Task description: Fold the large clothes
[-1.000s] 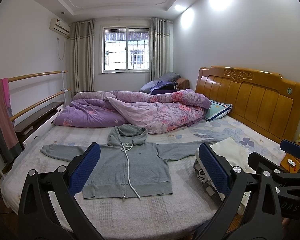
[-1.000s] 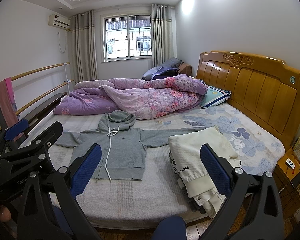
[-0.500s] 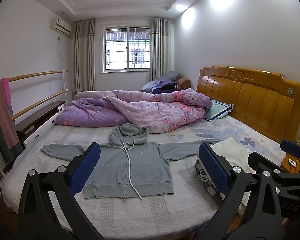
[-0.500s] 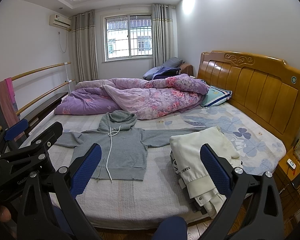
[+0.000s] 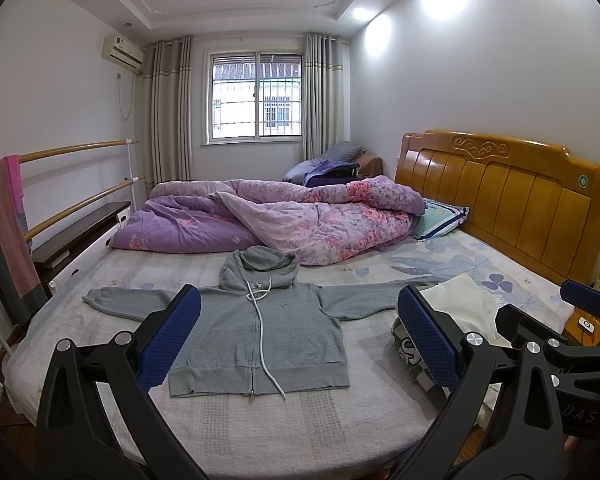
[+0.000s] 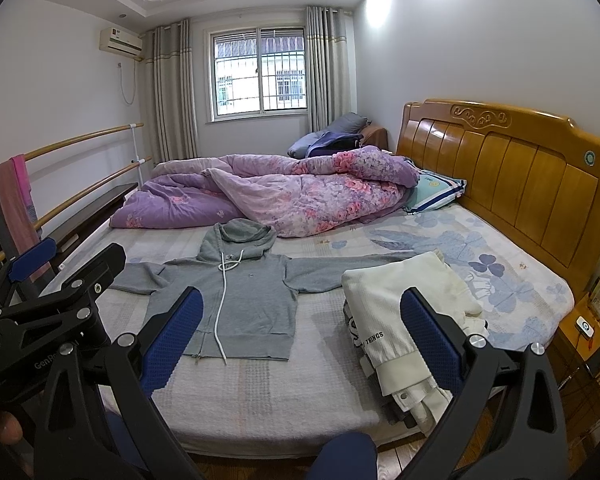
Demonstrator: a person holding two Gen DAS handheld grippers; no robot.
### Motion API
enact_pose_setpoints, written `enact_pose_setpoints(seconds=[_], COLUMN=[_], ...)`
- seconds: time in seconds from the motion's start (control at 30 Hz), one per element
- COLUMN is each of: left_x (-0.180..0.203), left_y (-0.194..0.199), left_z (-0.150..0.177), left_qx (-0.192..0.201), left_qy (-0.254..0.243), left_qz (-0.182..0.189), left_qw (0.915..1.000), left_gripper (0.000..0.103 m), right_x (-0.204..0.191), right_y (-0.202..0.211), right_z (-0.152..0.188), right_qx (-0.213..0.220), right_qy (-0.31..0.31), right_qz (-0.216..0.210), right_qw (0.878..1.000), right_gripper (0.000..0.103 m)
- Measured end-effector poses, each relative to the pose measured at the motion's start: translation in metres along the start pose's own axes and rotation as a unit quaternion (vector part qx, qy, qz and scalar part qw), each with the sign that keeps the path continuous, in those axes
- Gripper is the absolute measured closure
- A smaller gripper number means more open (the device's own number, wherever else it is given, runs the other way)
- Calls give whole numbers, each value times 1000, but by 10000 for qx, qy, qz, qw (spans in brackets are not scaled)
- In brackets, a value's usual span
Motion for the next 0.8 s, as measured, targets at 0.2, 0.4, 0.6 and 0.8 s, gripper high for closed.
enact_pose_setpoints(seconds=[0.2, 0.4, 0.6, 0.8], left_x=[-2, -2, -1, -1], left_y=[1, 1, 0, -1], left_z=[2, 2, 3, 3], left_qx=[-20, -15, -25, -27], left_qy=[-2, -2, -2, -5], left_qz=[-7, -2, -9, -8], left_qw=[10000, 10000, 10000, 10000], left_gripper=[5, 5, 5, 5], right_x=[1, 0, 0, 0], right_y=[-1, -3, -3, -3], right_z=[1, 2, 2, 2], right_qx=[-14, -25, -24, -28], right_qy=[-2, -3, -7, -7], right_qz=[-4, -12, -13, -12], right_qw=[10000, 10000, 10000, 10000], right_gripper=[8, 8, 8, 8])
Point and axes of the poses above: each gripper's, at about its wrist camera, not at the fingertips, and y roughly against the way its jaws point, x to its right, z to its underside, the point moved 8 cm from there along -y, roughly the way its jaws point, and after that the axes turned 8 degrees about y, right-handed, at the moved point
